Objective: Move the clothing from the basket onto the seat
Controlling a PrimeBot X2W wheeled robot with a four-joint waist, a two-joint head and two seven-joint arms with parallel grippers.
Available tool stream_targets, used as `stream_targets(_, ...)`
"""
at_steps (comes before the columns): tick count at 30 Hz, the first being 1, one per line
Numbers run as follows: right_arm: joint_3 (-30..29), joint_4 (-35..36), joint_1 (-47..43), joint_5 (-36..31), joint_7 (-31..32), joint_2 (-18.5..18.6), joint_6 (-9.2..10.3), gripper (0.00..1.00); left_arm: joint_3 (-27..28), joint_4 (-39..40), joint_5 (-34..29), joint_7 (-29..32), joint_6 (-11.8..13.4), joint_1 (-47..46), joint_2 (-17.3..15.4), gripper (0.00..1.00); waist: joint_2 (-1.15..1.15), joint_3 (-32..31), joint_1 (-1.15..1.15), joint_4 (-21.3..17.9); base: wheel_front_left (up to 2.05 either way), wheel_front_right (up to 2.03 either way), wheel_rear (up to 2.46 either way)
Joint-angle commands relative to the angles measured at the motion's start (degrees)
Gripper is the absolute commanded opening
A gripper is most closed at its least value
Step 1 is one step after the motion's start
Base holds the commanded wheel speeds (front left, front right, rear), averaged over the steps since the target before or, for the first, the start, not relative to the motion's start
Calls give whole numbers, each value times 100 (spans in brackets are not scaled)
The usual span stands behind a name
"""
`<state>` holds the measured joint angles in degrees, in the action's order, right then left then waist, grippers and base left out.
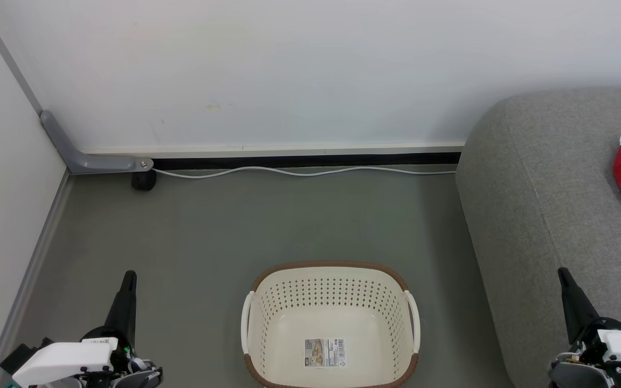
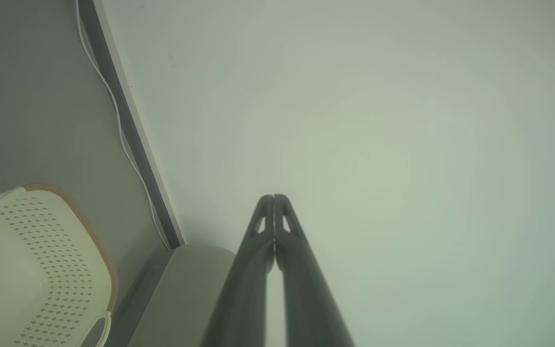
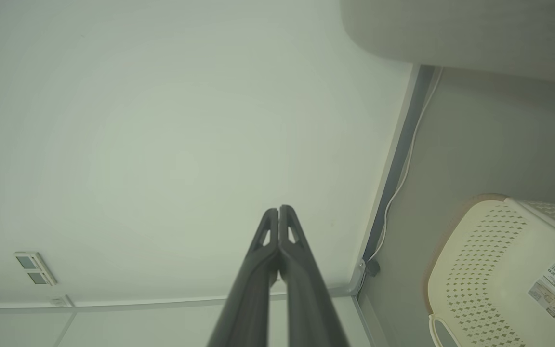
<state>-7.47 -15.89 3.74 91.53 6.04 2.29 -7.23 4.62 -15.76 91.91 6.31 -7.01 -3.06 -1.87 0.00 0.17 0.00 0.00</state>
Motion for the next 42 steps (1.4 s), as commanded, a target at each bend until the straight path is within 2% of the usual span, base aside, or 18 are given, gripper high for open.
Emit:
stream_targets(1, 94, 187, 244, 63, 46, 59, -25, 0, 190, 170, 26, 17, -47, -313, -100, 0, 0, 0, 0, 0, 0, 0, 0)
stream_targets(42, 95, 187, 244, 63, 45, 59, -25, 0, 189, 171, 27, 17, -47, -313, -100, 0, 0, 0, 0, 0, 0, 0, 0)
